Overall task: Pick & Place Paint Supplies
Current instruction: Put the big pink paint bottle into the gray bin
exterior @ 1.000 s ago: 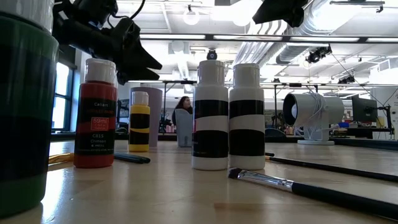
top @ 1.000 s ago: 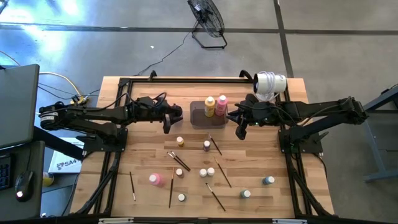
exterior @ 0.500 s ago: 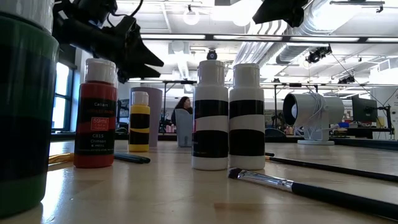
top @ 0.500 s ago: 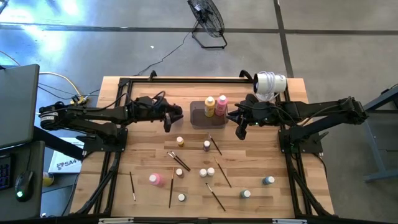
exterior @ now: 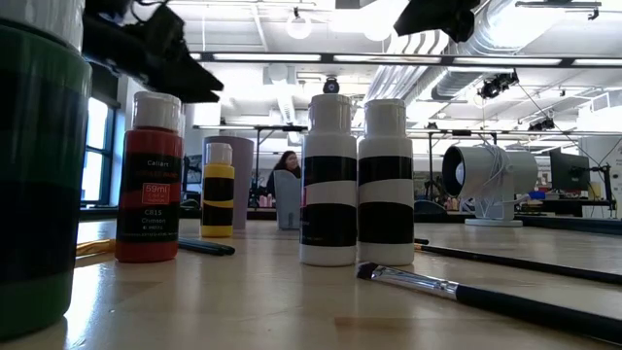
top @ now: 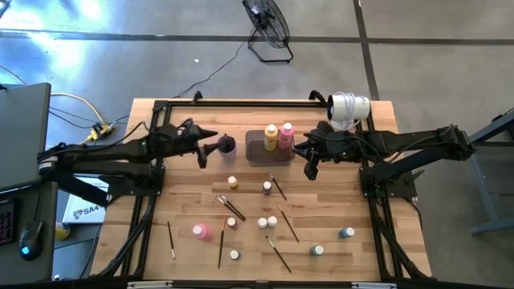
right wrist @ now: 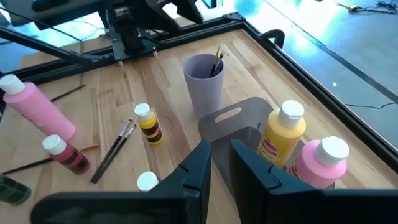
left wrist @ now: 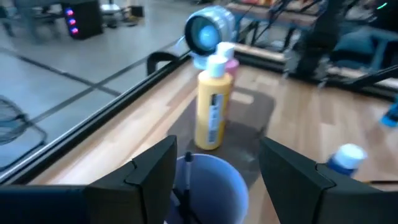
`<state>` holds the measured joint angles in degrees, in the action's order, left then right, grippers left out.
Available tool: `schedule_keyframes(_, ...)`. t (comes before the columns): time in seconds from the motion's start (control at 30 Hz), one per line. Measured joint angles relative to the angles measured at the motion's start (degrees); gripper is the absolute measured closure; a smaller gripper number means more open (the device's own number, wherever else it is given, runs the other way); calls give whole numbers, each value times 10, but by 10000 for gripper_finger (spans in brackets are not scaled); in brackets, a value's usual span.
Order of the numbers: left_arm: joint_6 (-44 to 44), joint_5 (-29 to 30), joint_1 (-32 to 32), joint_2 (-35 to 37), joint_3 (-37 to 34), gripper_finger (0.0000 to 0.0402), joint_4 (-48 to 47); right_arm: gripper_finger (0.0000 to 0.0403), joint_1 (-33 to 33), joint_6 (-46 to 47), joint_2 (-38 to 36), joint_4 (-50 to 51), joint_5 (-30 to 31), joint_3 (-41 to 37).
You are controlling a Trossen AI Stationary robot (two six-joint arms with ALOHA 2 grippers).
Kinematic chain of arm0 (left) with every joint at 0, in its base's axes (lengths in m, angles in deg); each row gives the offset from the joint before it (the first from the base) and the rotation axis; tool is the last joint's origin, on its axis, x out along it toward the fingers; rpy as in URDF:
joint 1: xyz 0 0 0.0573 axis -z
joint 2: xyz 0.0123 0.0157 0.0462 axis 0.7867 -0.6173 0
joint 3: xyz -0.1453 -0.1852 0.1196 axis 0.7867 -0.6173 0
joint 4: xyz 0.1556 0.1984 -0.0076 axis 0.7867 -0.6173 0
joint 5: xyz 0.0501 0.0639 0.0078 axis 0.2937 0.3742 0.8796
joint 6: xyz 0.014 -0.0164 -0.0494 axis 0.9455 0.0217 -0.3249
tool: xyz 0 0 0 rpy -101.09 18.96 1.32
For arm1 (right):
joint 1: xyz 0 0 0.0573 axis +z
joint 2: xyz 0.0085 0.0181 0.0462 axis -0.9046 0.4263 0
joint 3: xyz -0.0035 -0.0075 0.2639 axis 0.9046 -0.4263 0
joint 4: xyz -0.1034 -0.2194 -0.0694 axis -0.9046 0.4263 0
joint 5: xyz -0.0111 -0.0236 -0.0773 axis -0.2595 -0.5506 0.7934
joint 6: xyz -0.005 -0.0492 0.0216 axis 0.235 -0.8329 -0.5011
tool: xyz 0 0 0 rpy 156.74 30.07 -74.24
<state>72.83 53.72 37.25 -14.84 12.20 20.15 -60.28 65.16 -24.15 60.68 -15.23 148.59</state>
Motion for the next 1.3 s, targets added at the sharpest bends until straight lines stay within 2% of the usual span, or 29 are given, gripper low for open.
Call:
schedule_keyframes(0.27,0,-170,0,89,-12,181,-30,355,0,-1,0,-8,0,0)
schedule_keyframes(0.4,4,-179,10,112,-13,181,-67,355,0,-2,0,-8,0,0)
schedule_keyframes(0.57,4,-144,72,117,-13,181,-79,355,0,-2,0,-8,0,0)
schedule_keyframes(0.8,17,15,209,117,-13,181,-91,355,0,-2,0,-8,-4,0)
schedule_keyframes(0.97,25,84,282,106,-13,181,-112,355,0,-3,0,-7,-13,0)
schedule_keyframes(1.03,24,105,298,97,-13,181,-114,355,0,-6,0,-7,-13,0)
schedule_keyframes(1.3,24,120,304,62,-13,181,-113,355,0,-7,0,-7,-13,0)
